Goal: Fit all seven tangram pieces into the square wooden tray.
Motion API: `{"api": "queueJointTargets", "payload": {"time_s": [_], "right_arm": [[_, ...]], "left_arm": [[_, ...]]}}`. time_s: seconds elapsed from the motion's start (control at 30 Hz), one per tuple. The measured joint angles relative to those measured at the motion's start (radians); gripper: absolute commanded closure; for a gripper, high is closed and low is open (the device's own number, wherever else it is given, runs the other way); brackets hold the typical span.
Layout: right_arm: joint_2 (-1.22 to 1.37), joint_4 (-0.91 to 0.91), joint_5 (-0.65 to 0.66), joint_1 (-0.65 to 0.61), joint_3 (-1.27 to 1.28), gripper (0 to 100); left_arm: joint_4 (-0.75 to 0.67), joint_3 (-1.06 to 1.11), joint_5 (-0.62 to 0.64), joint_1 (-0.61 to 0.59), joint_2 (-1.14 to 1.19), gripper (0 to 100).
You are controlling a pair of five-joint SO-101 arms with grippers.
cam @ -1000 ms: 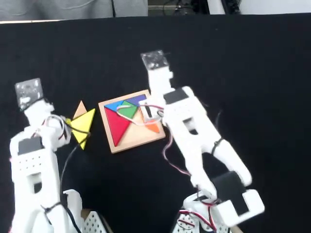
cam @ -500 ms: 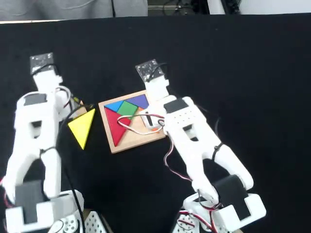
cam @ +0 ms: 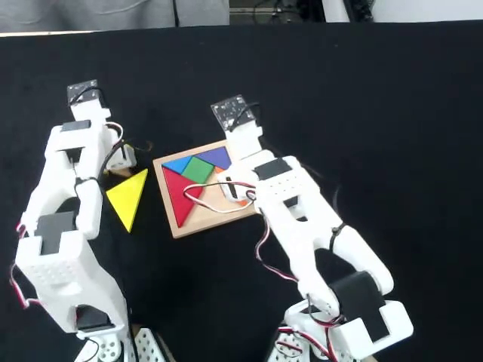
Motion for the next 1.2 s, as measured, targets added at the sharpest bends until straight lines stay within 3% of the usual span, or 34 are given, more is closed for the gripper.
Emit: {"api": "queueJointTargets", "payload": {"time_s": [0.1,0.3,0.6,0.77,0.87,1.2], "right_arm": [[0.0,0.0,0.037,0.0,0.0,98.4],[0.0,0.0,0.052,0.0,0.0,98.4],[0.0,0.0,0.052,0.0,0.0,98.4],[0.0,0.0,0.052,0.0,0.0,98.4],[0.0,0.0,0.052,0.0,0.008,98.4],[0.0,0.0,0.052,0.0,0.009,98.4]], "left_arm": [[0.011,-0.003,-0.041,0.023,0.012,80],[0.061,-0.006,-0.262,0.037,0.011,80],[0.063,-0.018,-0.287,0.028,0.014,80],[0.095,-0.091,-0.4,0.028,0.077,85],[0.181,-0.195,-0.462,0.028,0.144,91],[0.574,-0.569,-0.559,0.026,0.331,92]]}}
